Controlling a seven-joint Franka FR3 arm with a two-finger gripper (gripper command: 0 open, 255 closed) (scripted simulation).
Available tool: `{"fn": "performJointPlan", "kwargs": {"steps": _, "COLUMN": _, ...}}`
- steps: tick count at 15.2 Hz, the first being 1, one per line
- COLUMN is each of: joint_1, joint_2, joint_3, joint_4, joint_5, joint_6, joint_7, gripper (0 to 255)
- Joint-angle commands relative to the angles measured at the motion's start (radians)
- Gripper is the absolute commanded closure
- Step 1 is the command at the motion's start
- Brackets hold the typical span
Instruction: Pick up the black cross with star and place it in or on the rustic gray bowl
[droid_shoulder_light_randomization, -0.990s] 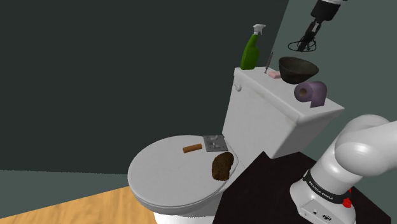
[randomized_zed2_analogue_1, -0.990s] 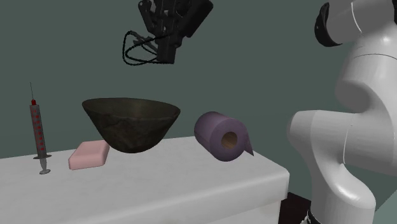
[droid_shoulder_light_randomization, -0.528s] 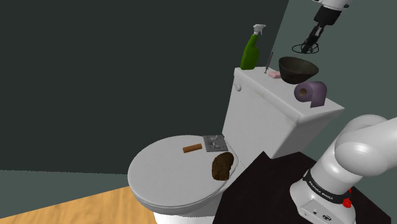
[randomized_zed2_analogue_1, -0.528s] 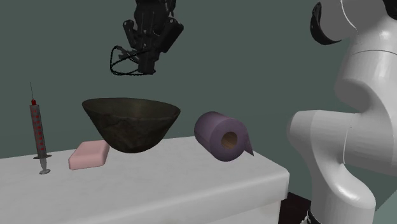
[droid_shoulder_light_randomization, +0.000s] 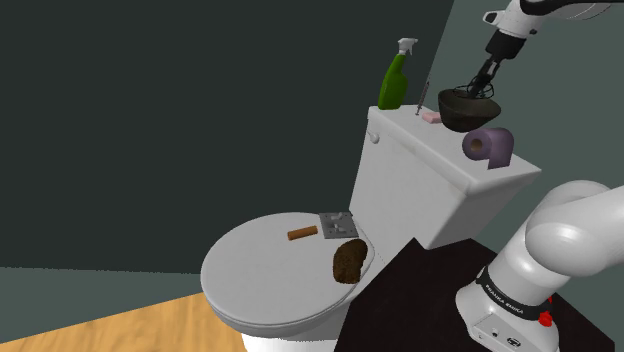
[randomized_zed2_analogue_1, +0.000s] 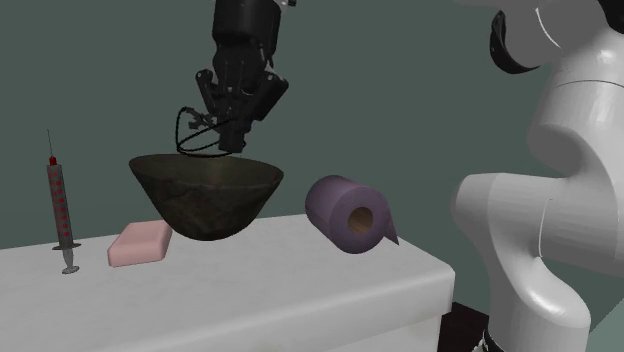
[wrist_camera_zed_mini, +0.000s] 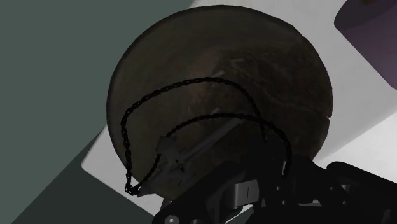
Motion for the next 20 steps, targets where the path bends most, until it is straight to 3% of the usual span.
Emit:
{"fn": "performJointPlan", "kwargs": {"steps": 1, "joint_1": 0.000, "joint_2": 0.000, "joint_3": -0.003, "joint_4": -0.015, "joint_5": -0.002, "joint_6": 0.016, "joint_7": 0.001, "gripper": 255}}
{"fn": "performJointPlan", "kwargs": {"steps": 8, "joint_1": 0.000, "joint_2": 0.001, "joint_3": -0.003, "joint_4": -0.014, "joint_5": -0.002, "joint_6": 0.015, "joint_7": 0.001, "gripper": 255}}
{"fn": "performJointPlan", "kwargs": {"steps": 9, "joint_1": 0.000, "joint_2": 0.001, "joint_3": -0.003, "joint_4": -0.014, "joint_5": -0.002, "joint_6": 0.015, "joint_7": 0.001, "gripper": 0}}
{"fn": "performJointPlan", "kwargs": {"steps": 14, "joint_1": 0.000, "joint_2": 0.001, "joint_3": -0.003, "joint_4": -0.014, "joint_5": -0.002, "joint_6": 0.015, "joint_7": 0.001, "gripper": 0}}
{"fn": "performJointPlan", "kwargs": {"steps": 18, "joint_1": 0.005, "joint_2": 0.002, "joint_3": 0.025, "joint_4": 0.110, "joint_5": 0.015, "joint_6": -0.109, "joint_7": -0.006, "gripper": 0}}
{"fn": "performJointPlan", "kwargs": {"steps": 20, "joint_1": 0.005, "joint_2": 0.002, "joint_3": 0.025, "joint_4": 0.110, "joint_5": 0.016, "joint_6": -0.109, "joint_7": -0.006, "gripper": 0}}
